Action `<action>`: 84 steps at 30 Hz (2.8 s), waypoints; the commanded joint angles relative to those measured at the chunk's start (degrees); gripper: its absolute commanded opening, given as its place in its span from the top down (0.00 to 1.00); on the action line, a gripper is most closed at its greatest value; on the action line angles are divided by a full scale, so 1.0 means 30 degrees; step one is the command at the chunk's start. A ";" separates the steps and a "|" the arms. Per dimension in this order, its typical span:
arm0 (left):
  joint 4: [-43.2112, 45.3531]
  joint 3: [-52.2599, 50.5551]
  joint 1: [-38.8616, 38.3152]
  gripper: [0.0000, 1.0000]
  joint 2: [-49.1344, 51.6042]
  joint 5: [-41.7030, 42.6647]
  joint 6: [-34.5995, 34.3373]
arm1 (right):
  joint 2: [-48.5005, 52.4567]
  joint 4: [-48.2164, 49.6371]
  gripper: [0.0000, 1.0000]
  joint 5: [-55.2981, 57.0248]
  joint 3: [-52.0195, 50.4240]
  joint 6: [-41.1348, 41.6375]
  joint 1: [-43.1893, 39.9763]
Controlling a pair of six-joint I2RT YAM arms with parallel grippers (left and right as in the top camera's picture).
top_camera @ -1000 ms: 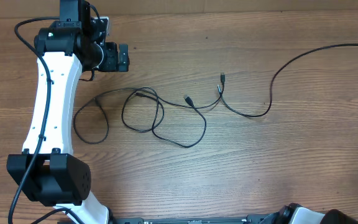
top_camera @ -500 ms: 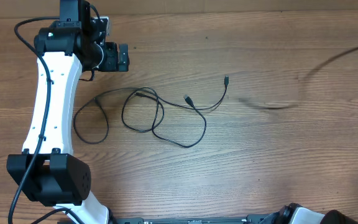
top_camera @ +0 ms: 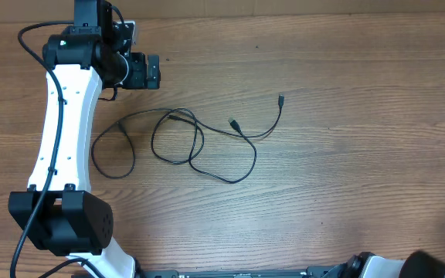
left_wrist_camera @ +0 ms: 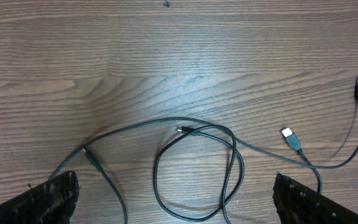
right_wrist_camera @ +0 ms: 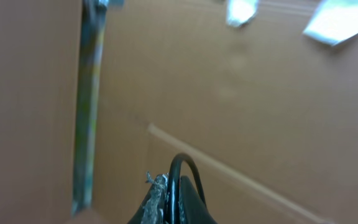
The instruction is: Untangle cables
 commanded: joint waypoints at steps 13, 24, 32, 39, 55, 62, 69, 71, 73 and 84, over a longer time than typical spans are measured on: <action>0.0000 0.0386 0.0087 0.00 0.0080 -0.0058 -0.0393 | 0.4867 -0.4124 0.96 -0.5486 0.0226 0.5931 -0.2069; 0.0000 0.0386 0.0080 0.00 0.0080 -0.0066 -0.0393 | 0.8546 -0.7096 0.96 -0.9632 0.0211 0.8473 -0.4772; 0.0000 0.0386 0.0080 0.00 0.0080 -0.0066 -0.0393 | 1.0928 -0.9173 0.81 -0.9632 0.0211 0.8480 -0.4998; 0.0000 0.0386 0.0080 0.00 0.0080 -0.0066 -0.0393 | 1.1307 -0.9908 0.00 -0.9850 0.0182 0.8473 -0.4998; 0.0000 0.0386 0.0087 0.01 0.0080 -0.0066 -0.0393 | 1.1307 -1.3573 0.00 -1.7442 0.0175 0.4714 -0.2718; 0.0000 0.0386 0.0080 0.00 0.0080 -0.0058 -0.0393 | 1.1307 -1.5795 0.00 -1.7478 -0.0430 0.4014 0.1654; 0.0000 0.0386 0.0080 0.00 0.0080 -0.0066 -0.0393 | 1.1307 -1.5832 0.00 -1.7493 -0.1902 0.4029 0.6674; 0.0000 0.0386 0.0080 0.00 0.0080 -0.0066 -0.0393 | 1.1307 -1.5664 0.00 -1.7486 -0.2463 0.4029 0.8102; 0.0000 0.0386 0.0080 0.00 0.0080 -0.0066 -0.0393 | 1.1307 -1.5169 0.00 -1.7398 -0.3126 0.4014 0.9428; 0.0000 0.0386 0.0087 0.01 0.0080 -0.0066 -0.0393 | 1.1315 -1.0499 0.00 -1.6823 -0.7417 0.2871 1.5387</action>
